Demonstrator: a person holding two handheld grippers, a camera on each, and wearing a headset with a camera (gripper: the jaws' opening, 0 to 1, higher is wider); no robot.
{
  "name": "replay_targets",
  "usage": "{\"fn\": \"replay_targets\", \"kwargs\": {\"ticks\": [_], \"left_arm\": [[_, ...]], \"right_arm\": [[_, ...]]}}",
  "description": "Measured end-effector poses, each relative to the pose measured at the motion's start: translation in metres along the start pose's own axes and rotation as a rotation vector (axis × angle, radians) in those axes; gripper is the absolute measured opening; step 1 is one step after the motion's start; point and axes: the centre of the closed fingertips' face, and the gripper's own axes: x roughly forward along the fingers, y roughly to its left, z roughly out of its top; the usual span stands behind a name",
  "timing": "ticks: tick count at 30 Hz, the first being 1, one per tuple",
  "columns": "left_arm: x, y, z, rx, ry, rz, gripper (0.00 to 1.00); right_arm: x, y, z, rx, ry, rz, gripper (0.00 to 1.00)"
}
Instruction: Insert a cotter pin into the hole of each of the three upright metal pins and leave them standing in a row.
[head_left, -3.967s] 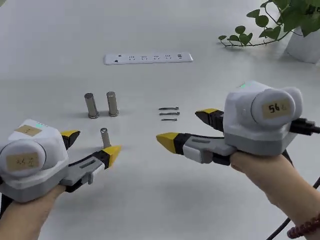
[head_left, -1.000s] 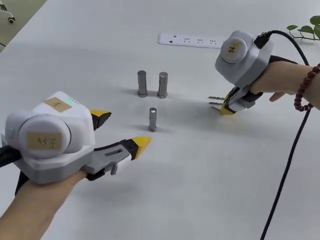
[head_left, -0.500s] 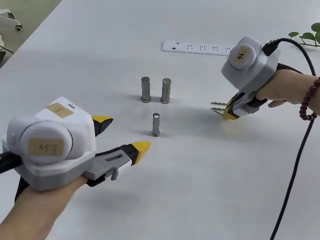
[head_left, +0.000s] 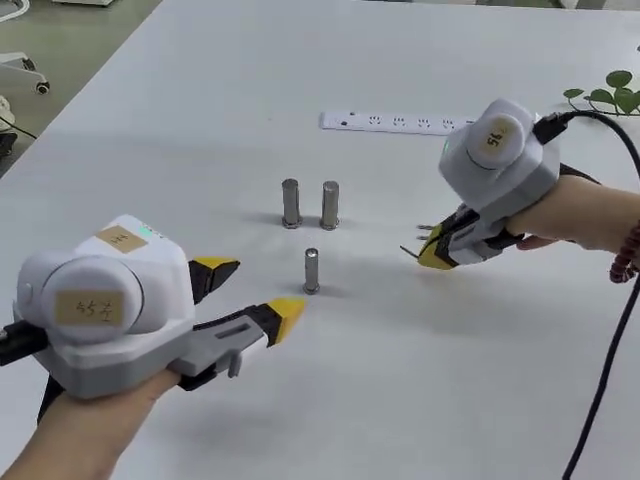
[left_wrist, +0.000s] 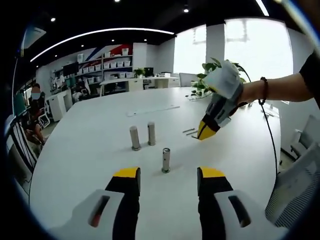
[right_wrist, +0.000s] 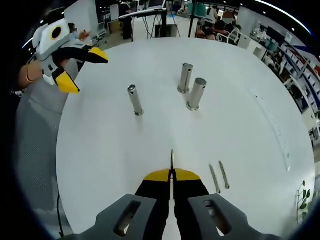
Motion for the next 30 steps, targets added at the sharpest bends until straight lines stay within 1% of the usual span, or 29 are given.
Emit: {"fn": "replay_targets", "kwargs": {"ticks": [3, 4, 5, 10, 12, 14, 17, 19, 23, 27, 29, 30], "left_arm": [[-0.001, -0.003, 0.002, 0.004, -0.004, -0.007, 0.41], [-0.001, -0.004, 0.002, 0.004, -0.004, -0.010, 0.41], [-0.001, -0.006, 0.003, 0.005, -0.003, -0.014, 0.40], [-0.002, -0.013, 0.003, 0.010, 0.003, -0.033, 0.38], [-0.002, -0.014, 0.003, 0.009, 0.005, -0.039, 0.37], [-0.002, -0.017, 0.001, 0.009, 0.013, -0.047, 0.37], [-0.002, -0.020, -0.001, 0.005, 0.022, -0.058, 0.36], [-0.001, -0.023, -0.001, 0.001, 0.025, -0.065, 0.35], [-0.002, -0.028, -0.002, -0.010, 0.035, -0.085, 0.31], [-0.002, -0.035, -0.004, -0.046, 0.048, -0.118, 0.29], [-0.003, -0.038, -0.004, -0.055, 0.052, -0.129, 0.27], [-0.003, -0.041, -0.005, -0.064, 0.056, -0.143, 0.25]], "right_arm": [[-0.002, 0.018, 0.008, -0.026, -0.038, 0.009, 0.00], [-0.001, 0.017, 0.010, -0.031, -0.051, 0.015, 0.00], [-0.001, 0.021, 0.016, -0.052, -0.080, 0.021, 0.00], [-0.006, 0.049, 0.027, -0.114, -0.120, 0.043, 0.00], [-0.008, 0.058, 0.033, -0.144, -0.140, 0.051, 0.00], [-0.009, 0.064, 0.035, -0.161, -0.142, 0.055, 0.00], [-0.012, 0.074, 0.042, -0.202, -0.161, 0.061, 0.00], [-0.013, 0.079, 0.046, -0.218, -0.174, 0.068, 0.00], [-0.015, 0.085, 0.050, -0.258, -0.186, 0.068, 0.00], [-0.017, 0.090, 0.054, -0.282, -0.201, 0.072, 0.00], [-0.018, 0.093, 0.055, -0.306, -0.207, 0.069, 0.00], [-0.018, 0.095, 0.056, -0.317, -0.209, 0.071, 0.00]]}}
